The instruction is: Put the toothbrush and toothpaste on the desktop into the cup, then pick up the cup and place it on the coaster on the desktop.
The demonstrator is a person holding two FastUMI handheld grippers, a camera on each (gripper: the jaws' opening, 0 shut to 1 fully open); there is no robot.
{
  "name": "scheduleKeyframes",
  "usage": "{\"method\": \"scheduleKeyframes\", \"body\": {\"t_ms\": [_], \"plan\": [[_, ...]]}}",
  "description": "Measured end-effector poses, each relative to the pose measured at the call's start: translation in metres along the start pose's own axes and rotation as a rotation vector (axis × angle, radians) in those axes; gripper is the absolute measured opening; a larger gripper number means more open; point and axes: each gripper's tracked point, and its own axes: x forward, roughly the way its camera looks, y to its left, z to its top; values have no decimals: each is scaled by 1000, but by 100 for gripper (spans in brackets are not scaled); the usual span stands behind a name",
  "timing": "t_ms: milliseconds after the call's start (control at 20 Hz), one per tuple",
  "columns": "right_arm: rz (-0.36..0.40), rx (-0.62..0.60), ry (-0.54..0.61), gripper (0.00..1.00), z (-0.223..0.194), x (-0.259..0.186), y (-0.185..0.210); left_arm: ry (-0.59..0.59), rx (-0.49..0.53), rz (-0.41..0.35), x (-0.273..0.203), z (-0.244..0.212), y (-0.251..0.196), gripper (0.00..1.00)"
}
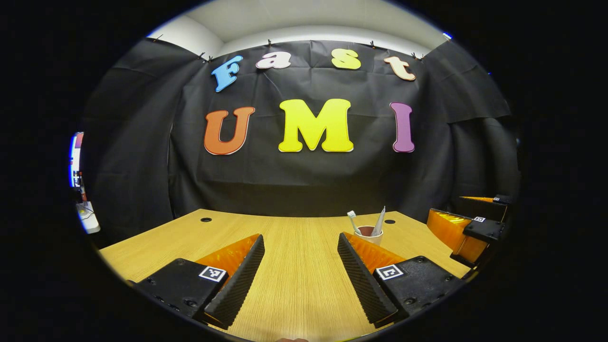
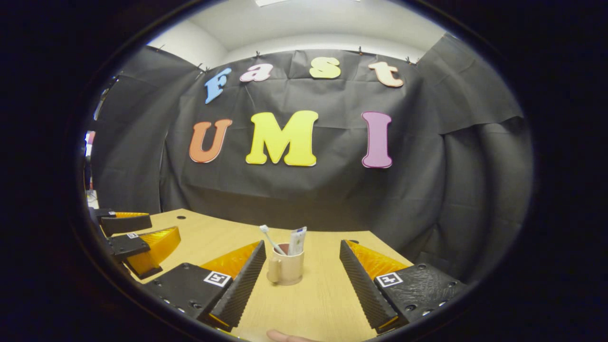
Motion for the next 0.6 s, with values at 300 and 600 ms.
{"method": "scheduleKeyframes", "body": {"t_ms": [300,600], "plan": [[-9,4,5,94,0,1,-5,24,-7,0,-1,-7,-2,98],[-2,12,14,96,-2,2,-3,3,15,7,-14,-1,2,98]]}}
